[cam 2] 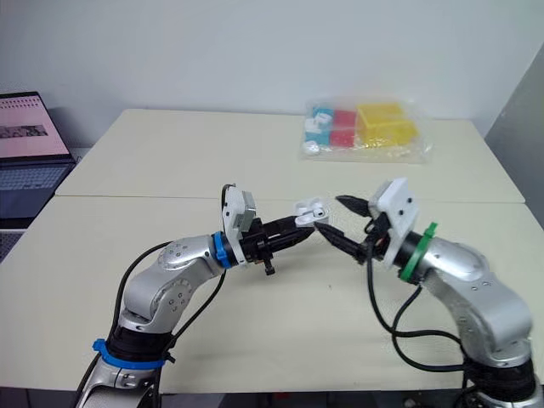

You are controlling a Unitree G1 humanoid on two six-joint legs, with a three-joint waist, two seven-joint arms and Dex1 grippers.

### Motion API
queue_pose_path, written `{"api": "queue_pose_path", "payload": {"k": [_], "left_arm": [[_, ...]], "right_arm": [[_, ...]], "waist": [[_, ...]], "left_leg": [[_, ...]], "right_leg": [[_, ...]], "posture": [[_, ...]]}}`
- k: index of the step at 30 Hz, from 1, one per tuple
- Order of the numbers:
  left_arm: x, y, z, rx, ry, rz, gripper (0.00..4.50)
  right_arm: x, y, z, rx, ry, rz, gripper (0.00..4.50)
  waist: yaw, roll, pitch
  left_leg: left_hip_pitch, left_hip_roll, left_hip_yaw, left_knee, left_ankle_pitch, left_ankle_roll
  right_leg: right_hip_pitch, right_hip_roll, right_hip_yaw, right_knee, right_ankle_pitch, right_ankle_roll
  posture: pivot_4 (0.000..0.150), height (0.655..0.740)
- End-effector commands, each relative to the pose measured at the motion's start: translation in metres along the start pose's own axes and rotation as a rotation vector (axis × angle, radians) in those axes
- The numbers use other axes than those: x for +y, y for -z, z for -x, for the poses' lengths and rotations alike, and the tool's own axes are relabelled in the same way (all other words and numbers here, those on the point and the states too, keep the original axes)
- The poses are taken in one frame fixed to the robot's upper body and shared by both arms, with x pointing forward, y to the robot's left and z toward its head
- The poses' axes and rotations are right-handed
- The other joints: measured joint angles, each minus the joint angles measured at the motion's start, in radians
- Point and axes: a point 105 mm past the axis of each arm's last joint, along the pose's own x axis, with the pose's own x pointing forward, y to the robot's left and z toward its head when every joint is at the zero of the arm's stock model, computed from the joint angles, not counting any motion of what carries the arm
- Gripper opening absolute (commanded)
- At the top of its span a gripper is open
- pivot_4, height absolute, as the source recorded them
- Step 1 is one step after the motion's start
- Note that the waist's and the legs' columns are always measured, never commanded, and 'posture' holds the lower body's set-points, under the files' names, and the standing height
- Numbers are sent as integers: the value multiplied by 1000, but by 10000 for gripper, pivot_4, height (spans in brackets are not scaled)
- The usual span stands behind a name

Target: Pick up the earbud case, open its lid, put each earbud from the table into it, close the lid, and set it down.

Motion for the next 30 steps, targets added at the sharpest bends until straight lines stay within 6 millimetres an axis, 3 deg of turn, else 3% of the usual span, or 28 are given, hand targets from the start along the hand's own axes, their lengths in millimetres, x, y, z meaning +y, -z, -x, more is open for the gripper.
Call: {"api": "queue_pose_path", "payload": {"k": [1,5,11,16,20,25,30], "left_arm": [[3,-4,1,-11,5,-57,7757],[8,-2,5,2,-2,-85,7757],[4,5,13,40,18,-134,7757],[-2,8,14,48,36,-147,7757],[-4,8,12,48,43,-156,7757],[-7,10,12,49,44,-163,7757],[-8,10,12,50,45,-161,7757]], "right_arm": [[9,-9,16,32,-69,9,32234],[-4,1,26,107,25,-1,32234],[-51,56,50,437,372,40,32234],[-81,81,55,522,560,1,32234],[-89,99,47,528,611,-70,32234],[-82,122,34,538,636,-151,32234],[-79,134,34,560,654,-141,32234]], "waist": [[0,0,0],[-1,0,0],[-2,0,0],[-2,0,0],[-2,0,0],[-3,0,0],[-2,0,0]], "left_leg": [[0,0,0,0,0,0],[0,0,1,0,0,0],[0,0,2,0,0,0],[0,0,2,0,0,0],[0,0,2,0,0,0],[-1,0,2,-1,0,0],[-2,0,2,-1,0,0]], "right_leg": [[0,0,0,0,0,0],[0,0,0,0,0,0],[0,0,1,-1,0,0],[-1,0,0,0,0,0],[-1,0,0,0,0,0],[-1,1,1,-1,0,0],[-1,0,1,-1,0,0]], "posture": [[1500,7378],[1500,7378],[1500,7378],[1500,7378],[1500,7378],[1500,7378],[1500,7378]]}}
